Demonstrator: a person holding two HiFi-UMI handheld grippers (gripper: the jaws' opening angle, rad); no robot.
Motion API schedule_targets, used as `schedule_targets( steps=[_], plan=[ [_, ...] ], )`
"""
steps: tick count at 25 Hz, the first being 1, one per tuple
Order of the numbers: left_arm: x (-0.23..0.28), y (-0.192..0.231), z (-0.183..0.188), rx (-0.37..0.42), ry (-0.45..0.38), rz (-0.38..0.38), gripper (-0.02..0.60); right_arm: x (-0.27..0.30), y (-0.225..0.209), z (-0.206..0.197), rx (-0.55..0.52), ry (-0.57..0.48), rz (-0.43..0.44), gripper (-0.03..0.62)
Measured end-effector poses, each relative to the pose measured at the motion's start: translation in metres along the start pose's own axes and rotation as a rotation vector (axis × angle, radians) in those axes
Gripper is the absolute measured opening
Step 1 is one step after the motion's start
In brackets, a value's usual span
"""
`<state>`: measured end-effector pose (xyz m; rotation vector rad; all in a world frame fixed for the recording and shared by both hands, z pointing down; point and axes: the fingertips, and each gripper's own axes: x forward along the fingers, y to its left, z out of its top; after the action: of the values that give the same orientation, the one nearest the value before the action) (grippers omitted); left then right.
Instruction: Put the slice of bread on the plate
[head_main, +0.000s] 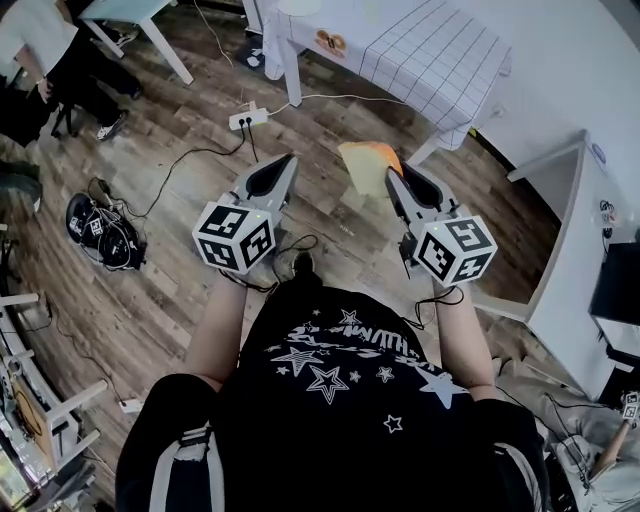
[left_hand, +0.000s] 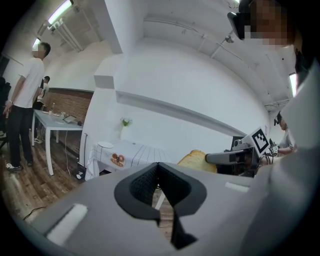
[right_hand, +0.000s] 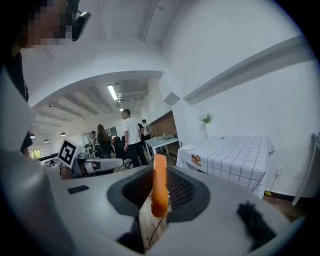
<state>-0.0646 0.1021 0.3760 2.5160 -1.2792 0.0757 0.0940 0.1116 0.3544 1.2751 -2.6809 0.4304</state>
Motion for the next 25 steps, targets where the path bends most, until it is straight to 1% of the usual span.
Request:
schedule_targets(
  steps=[4,7,9,13,16,19,21,23,25],
  plan=[
    [0.003,0.038,0.011,-0.015,-0.014,0.015,0.008,0.033,0.003,0.011,-0.016,0.009,0.0,0.089],
    [0.007,0.045,0.014,-0.011,-0.016,0.007,0.008,0.041,0.002,0.014,-0.02,0.01,-0.01,0.089],
    [0.013,0.049,0.017,-0.005,-0.018,-0.001,0.008,0.046,0.0,0.016,-0.021,0.014,-0.015,0.089],
    [0.026,0.086,0.027,-0.007,-0.014,-0.04,0.008,0.089,0.006,0.025,-0.012,0.029,-0.026,0.089],
    [0.032,0.104,0.026,-0.004,0.007,-0.056,0.008,0.11,0.009,0.027,0.011,0.038,-0.028,0.089],
    [0.036,0.113,0.024,-0.027,0.013,-0.055,0.008,0.122,0.009,0.023,0.012,0.068,-0.02,0.089],
    [0.041,0.117,0.025,-0.033,0.013,-0.053,0.008,0.129,0.001,0.023,0.027,0.067,-0.02,0.089],
    [0.047,0.123,0.025,-0.03,0.025,-0.04,0.008,0.138,-0.009,0.025,0.052,0.064,-0.024,0.089],
    [0.052,0.128,0.024,-0.03,0.036,-0.022,0.008,0.146,-0.014,0.028,0.066,0.064,-0.011,0.089]
  ],
)
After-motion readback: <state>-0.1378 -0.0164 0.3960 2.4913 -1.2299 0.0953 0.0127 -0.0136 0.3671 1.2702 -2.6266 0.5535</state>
